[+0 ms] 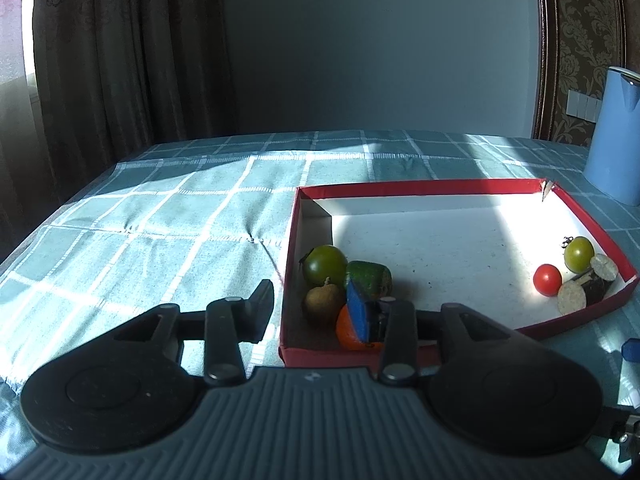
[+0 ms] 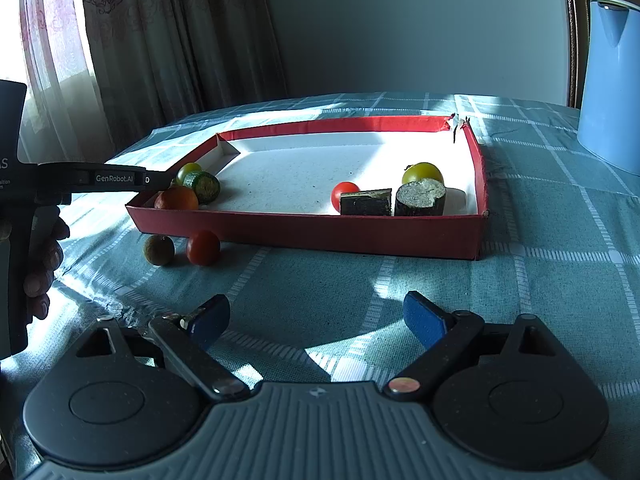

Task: Organize fruits
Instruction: 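Lower the kiwi into the tray beside the mandarin and open the left gripper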

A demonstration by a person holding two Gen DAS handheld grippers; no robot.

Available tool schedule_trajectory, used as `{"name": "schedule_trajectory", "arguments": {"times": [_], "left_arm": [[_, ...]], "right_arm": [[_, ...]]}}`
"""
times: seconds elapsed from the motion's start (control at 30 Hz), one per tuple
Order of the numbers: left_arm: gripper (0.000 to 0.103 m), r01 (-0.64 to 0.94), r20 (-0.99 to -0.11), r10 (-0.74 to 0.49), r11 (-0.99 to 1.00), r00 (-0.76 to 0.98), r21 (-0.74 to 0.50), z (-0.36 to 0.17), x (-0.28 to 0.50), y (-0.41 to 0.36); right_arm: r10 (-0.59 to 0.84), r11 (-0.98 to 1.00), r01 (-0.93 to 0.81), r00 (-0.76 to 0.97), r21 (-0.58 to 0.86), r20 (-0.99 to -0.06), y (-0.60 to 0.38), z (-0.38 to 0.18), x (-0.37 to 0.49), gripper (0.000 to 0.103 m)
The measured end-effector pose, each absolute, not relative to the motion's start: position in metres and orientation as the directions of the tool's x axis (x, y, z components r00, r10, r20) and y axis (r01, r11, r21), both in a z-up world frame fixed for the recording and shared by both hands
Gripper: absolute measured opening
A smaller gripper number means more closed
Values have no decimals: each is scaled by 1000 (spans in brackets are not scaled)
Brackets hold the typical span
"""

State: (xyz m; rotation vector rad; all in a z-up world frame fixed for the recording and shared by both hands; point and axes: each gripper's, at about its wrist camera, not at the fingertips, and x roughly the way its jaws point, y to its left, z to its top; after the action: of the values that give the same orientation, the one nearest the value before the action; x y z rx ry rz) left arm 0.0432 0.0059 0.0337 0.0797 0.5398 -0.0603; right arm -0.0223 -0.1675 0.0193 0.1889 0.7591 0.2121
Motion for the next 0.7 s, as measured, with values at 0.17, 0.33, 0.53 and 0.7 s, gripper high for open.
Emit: {"name": "schedule_trajectory", "arguments": {"times": [0.17,0.33,0.53,0.7], "left_arm": [[53,52,-501,-15,997,865,61,33,27,8],[78,21,-479,19,997,878,78,31,7,9],[99,-16,-465,58,995,884,95,25,-9,15],[101,-37,-476,78,995,876,95,18,-14,20]], "right_arm": [[257,962,-122,706,245,-660,-168,19,-22,94],[258,962,-122,706,246,-660,-168,20,-22,94],[258,962,-122,705,245,-660,-168,19,-22,94],[258,962,-122,705,245,-660,-168,20,-22,95]]}}
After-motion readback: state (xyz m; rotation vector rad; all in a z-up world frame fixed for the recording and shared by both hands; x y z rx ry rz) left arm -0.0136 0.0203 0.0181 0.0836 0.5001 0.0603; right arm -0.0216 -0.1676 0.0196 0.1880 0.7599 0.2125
